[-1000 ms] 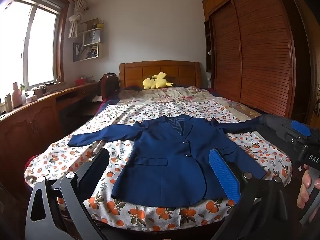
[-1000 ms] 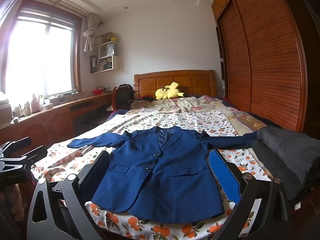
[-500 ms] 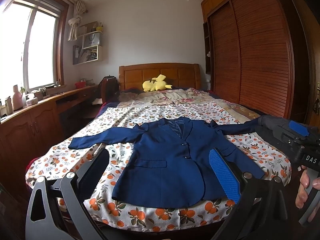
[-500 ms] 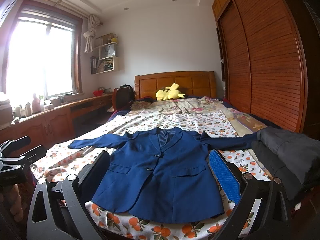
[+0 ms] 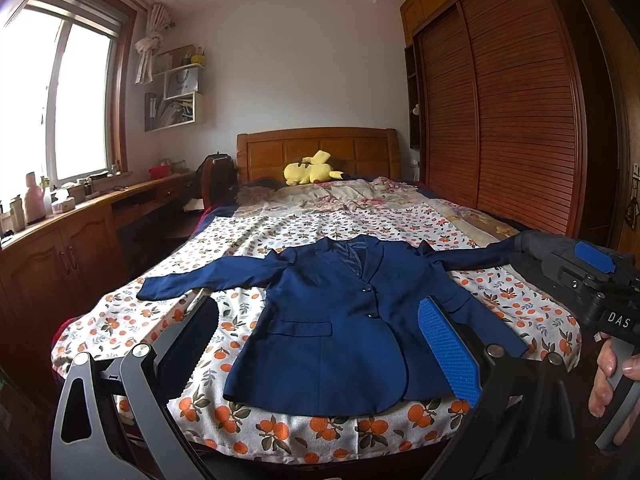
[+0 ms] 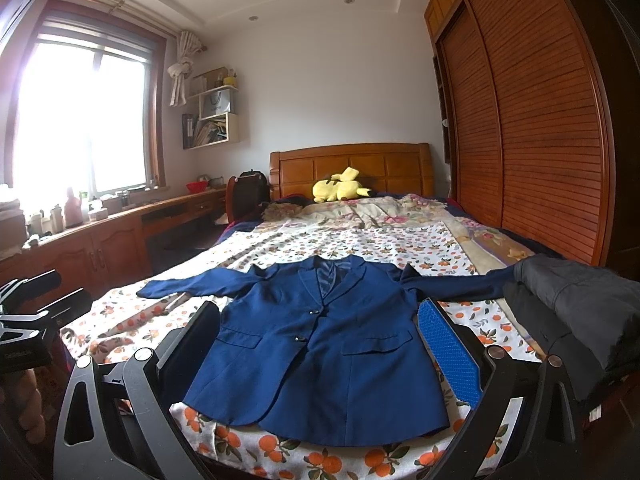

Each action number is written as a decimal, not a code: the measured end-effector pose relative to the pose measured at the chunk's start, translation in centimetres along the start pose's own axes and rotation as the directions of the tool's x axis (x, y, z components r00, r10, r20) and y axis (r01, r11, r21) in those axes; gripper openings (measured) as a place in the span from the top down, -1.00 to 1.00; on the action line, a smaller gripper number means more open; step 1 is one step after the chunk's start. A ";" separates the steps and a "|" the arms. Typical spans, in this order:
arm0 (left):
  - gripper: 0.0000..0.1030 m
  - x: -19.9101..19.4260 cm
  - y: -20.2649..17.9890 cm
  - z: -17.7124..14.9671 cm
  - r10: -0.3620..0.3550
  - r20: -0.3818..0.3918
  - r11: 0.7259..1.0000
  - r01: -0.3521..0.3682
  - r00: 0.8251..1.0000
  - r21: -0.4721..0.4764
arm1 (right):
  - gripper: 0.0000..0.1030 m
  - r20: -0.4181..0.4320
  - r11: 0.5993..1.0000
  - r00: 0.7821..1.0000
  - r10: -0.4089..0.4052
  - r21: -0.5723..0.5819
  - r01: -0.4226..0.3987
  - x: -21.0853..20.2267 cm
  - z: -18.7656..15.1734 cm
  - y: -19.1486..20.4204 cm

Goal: Fold large clothes

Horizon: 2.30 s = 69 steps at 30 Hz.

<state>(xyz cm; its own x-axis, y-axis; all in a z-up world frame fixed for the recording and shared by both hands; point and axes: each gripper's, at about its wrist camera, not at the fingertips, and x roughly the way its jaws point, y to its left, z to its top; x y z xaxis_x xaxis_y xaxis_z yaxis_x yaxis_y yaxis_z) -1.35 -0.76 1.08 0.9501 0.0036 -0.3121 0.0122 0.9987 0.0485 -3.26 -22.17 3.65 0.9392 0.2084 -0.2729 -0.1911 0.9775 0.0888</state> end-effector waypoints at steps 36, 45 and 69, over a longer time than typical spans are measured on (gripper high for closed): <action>-0.95 1.1 0.4 -0.4 0.005 -0.025 1.000 -0.006 1.000 -0.004 | -0.86 -0.007 1.000 1.000 -0.004 -0.001 0.004 -0.4 0.2 0.0; -0.95 1.2 0.5 -0.5 0.005 -0.024 1.000 -0.005 1.000 -0.004 | -0.86 -0.008 1.000 1.000 -0.005 -0.001 0.005 -0.4 0.2 0.0; -0.95 7.6 4.3 -2.9 0.066 -0.098 0.997 -0.070 0.993 -0.038 | -0.86 -0.088 0.999 0.996 0.009 -0.042 -0.013 6.4 -1.7 0.8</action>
<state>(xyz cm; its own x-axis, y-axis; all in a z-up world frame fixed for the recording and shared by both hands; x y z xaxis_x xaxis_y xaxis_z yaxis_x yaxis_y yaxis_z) 4.98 3.69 -3.81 0.9138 0.0740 -0.3993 -0.0659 0.9972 0.0340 2.11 -19.94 0.32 0.9086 0.2192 -0.3557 -0.2150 0.9752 0.0516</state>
